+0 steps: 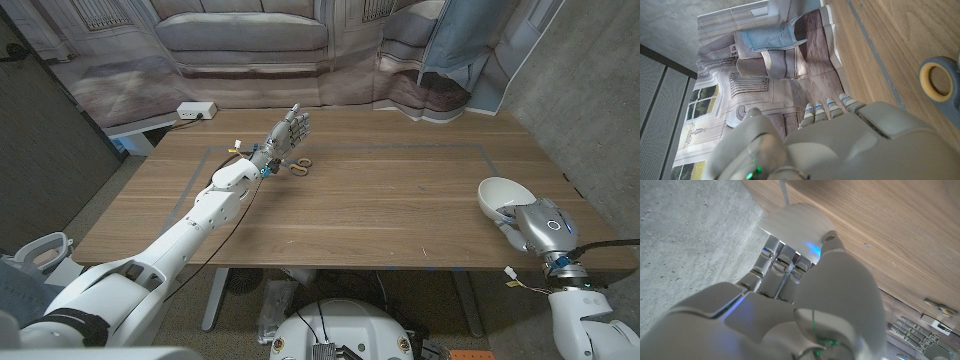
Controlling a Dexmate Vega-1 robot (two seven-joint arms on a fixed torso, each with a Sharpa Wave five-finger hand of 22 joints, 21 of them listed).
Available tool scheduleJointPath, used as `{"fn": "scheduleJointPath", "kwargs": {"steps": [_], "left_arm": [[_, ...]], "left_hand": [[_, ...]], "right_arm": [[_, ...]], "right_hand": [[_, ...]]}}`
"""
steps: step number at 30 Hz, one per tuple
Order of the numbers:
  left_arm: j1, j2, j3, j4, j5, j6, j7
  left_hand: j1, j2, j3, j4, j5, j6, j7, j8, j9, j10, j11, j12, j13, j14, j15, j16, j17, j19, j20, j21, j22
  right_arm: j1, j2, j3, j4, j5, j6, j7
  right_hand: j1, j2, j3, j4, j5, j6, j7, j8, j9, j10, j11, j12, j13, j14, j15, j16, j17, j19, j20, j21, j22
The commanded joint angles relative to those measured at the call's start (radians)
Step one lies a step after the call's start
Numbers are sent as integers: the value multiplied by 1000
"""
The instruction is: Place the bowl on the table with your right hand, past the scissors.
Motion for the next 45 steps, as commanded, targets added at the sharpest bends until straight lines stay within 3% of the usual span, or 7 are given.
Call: {"fn": "scheduleJointPath", "kwargs": {"steps": [1,20,45], "left_arm": [[-9,-7,2,14,-1,-1,-6],[-28,-23,13,31,8,2,-10],[-13,-21,22,-6,16,16,11]], "left_hand": [[2,5,-5,3,-3,3,4,-3,4,-6,-2,-2,5,-8,0,1,6,-10,-11,-2,2],[3,7,-7,3,-4,4,5,-3,4,-7,-1,-2,5,-8,1,1,6,-11,-11,-2,2],[5,9,-10,3,-4,4,6,-3,4,-7,-2,-2,5,-9,2,1,6,-11,-11,-2,2]], "right_arm": [[-1,-35,-35,23,9,-40,-33],[6,-82,-84,59,76,-62,-71],[24,-150,-147,106,142,-113,-139]], "right_hand": [[71,85,2,8,4,24,-28,7,5,7,-2,6,-1,9,-65,1,5,4,-156,6,2],[70,85,2,8,3,25,-28,7,4,6,-2,5,-1,11,-65,1,6,6,-155,6,1],[70,85,6,6,-1,25,-28,5,-2,5,-2,3,-3,17,-66,3,7,10,-155,10,1]]}}
